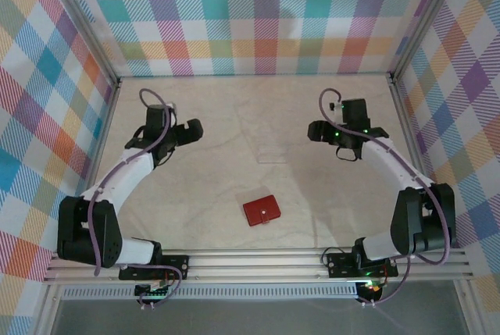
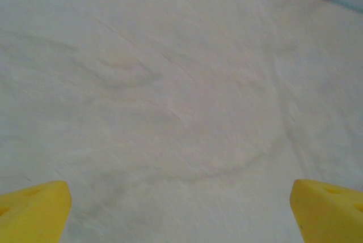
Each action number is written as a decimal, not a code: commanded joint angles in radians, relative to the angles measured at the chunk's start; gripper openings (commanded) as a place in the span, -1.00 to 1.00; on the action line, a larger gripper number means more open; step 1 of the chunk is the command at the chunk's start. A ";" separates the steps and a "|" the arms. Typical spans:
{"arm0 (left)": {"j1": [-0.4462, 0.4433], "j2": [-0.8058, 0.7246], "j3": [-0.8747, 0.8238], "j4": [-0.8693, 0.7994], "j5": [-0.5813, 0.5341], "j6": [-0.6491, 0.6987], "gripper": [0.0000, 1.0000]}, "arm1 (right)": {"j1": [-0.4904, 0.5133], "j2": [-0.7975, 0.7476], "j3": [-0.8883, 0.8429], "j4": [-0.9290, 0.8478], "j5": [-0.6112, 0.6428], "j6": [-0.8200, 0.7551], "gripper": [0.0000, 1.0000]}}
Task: Take the credit cards out of the card holder
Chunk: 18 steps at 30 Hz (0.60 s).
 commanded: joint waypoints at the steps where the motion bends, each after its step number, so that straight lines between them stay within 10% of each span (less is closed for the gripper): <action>1: -0.060 0.037 0.050 -0.201 0.146 -0.022 0.93 | 0.050 0.015 0.029 -0.201 -0.051 0.097 0.45; 7: -0.152 0.115 0.071 -0.211 0.395 -0.134 0.86 | 0.142 -0.023 -0.026 -0.270 -0.170 0.212 0.42; 18: -0.323 0.175 0.008 -0.134 0.451 -0.185 0.64 | 0.399 -0.174 -0.177 -0.285 -0.320 0.411 0.45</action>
